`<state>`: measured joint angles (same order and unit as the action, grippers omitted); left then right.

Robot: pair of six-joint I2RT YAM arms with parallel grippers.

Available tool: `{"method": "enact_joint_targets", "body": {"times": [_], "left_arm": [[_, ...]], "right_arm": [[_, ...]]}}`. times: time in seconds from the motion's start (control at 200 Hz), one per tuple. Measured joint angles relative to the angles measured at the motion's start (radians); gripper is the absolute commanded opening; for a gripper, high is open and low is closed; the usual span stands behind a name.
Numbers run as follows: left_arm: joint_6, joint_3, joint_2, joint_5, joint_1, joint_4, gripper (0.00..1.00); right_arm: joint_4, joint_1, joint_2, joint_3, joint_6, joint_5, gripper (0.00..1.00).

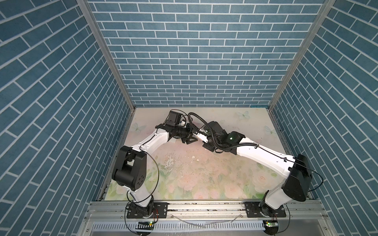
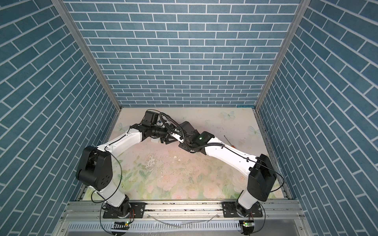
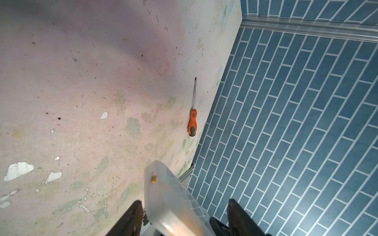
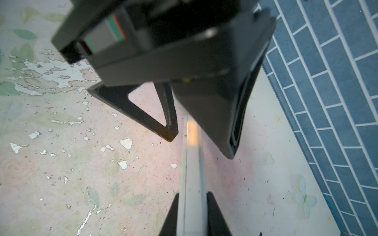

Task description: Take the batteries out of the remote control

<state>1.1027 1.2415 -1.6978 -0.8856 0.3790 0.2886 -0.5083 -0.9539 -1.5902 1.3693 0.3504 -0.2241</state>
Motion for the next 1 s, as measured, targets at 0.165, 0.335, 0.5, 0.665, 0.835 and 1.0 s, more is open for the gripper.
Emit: {"method": "enact_joint_targets", "body": {"times": [0.165,0.335,0.5,0.665,0.835,1.0], "left_arm": [[0.000,0.038,-0.026,-0.003,0.012,0.020,0.58],[0.000,0.045,-0.032,-0.006,0.014,0.032,0.53],[0.002,0.045,-0.033,-0.010,0.014,0.039,0.44],[0.032,0.045,-0.036,-0.013,0.011,0.045,0.36],[0.061,0.045,-0.048,-0.019,0.009,0.050,0.25],[0.087,0.045,-0.048,-0.023,0.008,0.048,0.14]], "right_arm": [[0.006,-0.016,0.000,0.001,0.022,-0.031,0.00],[0.019,-0.026,-0.013,0.018,0.042,-0.046,0.00],[0.031,-0.036,-0.031,0.038,0.056,-0.058,0.00],[0.029,-0.047,-0.047,0.047,0.077,-0.080,0.00],[0.027,-0.057,-0.058,0.047,0.080,-0.102,0.00],[0.027,-0.066,-0.059,0.047,0.085,-0.123,0.00]]}}
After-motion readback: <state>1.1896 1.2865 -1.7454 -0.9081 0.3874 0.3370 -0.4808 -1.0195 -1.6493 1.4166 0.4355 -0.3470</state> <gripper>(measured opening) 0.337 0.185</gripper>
